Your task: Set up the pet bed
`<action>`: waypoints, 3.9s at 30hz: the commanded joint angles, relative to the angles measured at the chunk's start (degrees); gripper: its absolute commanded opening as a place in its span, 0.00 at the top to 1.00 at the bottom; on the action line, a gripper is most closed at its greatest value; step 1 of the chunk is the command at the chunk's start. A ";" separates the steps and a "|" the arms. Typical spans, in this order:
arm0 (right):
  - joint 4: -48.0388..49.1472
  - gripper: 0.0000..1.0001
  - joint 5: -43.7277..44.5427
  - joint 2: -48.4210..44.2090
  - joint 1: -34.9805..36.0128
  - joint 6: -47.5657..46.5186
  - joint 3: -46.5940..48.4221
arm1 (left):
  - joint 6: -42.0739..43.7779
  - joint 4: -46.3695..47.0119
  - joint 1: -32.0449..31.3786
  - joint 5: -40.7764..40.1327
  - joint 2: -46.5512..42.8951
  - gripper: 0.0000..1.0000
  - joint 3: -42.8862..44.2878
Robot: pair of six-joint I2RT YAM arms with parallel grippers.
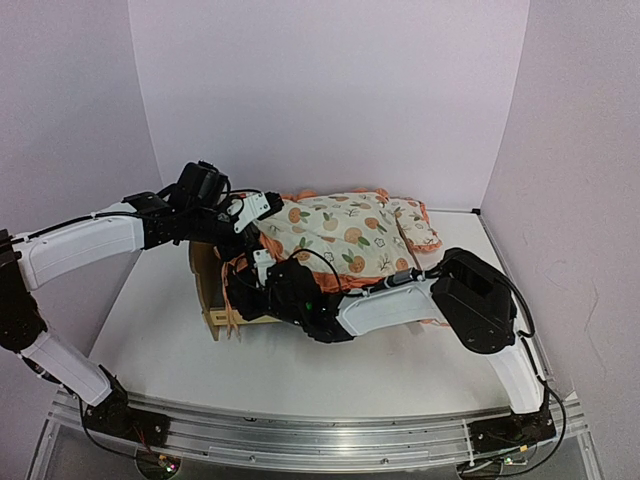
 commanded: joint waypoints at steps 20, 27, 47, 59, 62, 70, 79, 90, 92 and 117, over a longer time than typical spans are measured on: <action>-3.42 0.62 -9.69 3.41 0.07 5.94 8.35 | -0.08 2.54 0.04 0.65 -0.47 1.00 -0.11; -1.52 0.65 -8.82 2.14 -0.24 7.03 7.96 | -0.12 2.49 0.06 0.63 -0.69 1.00 -0.32; -7.09 1.00 -3.10 -8.60 -1.38 -10.15 1.07 | -0.22 2.34 0.06 0.31 -1.25 1.00 -0.84; -7.03 1.00 -2.00 -7.89 -1.99 -24.36 5.30 | -0.69 2.13 0.06 0.21 -1.26 1.00 -0.19; -7.00 1.00 -2.50 -7.61 -1.97 -27.93 7.01 | -0.77 2.13 0.06 0.15 -1.18 1.00 0.03; -6.91 1.00 -2.96 -6.99 -2.12 -32.46 9.57 | -0.79 2.27 0.06 0.18 -0.98 1.00 0.38; -7.12 1.00 -3.94 -6.32 -2.27 -35.18 11.75 | -0.50 2.23 0.05 0.09 -0.81 1.00 0.50; -8.15 1.00 -5.02 -6.32 -2.93 -36.73 13.45 | -0.53 2.26 0.04 0.10 -0.64 1.00 0.51; -8.19 1.00 -5.04 -6.38 -2.92 -36.57 13.15 | -0.51 2.39 0.06 0.12 -0.57 1.00 0.51; -8.22 1.00 -4.01 -6.84 -3.83 -37.10 10.64 | -4.55 -1.38 0.11 1.25 0.14 1.00 3.34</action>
